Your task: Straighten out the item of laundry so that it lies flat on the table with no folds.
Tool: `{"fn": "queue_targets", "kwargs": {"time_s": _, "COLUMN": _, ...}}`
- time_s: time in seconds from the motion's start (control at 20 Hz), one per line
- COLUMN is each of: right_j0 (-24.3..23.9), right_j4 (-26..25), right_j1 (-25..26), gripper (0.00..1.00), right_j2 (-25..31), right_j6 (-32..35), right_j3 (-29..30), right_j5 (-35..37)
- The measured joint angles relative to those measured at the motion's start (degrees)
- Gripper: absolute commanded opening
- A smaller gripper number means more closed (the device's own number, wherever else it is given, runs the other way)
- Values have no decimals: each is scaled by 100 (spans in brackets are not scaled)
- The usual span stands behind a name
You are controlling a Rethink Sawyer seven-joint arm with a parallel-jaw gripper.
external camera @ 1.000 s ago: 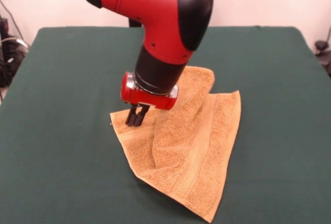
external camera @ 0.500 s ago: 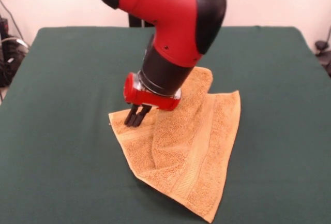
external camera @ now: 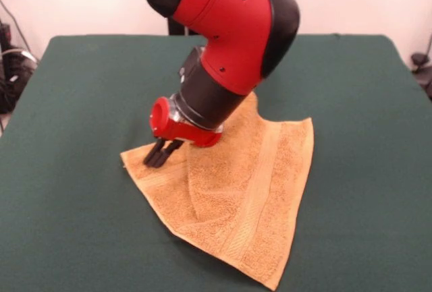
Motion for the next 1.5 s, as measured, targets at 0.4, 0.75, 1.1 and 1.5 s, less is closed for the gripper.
{"fn": "queue_targets", "kwargs": {"time_s": 0.4, "right_j0": -11, "right_j4": -345, "right_j1": 240, "gripper": 0, "right_j2": -341, "right_j6": 0, "right_j3": -119, "right_j5": -245}}
{"fn": "queue_targets", "kwargs": {"time_s": 0.75, "right_j0": -52, "right_j4": -656, "right_j1": 256, "gripper": 0, "right_j2": -408, "right_j6": 0, "right_j3": -104, "right_j5": -265}}
{"fn": "queue_targets", "kwargs": {"time_s": 1.1, "right_j0": -60, "right_j4": -939, "right_j1": 181, "gripper": 0, "right_j2": -488, "right_j6": 0, "right_j3": -23, "right_j5": -265}}
{"fn": "queue_targets", "kwargs": {"time_s": 1.5, "right_j0": -418, "right_j4": -938, "right_j1": -588, "gripper": 0, "right_j2": -95, "right_j6": 0, "right_j3": 404, "right_j5": -254}}
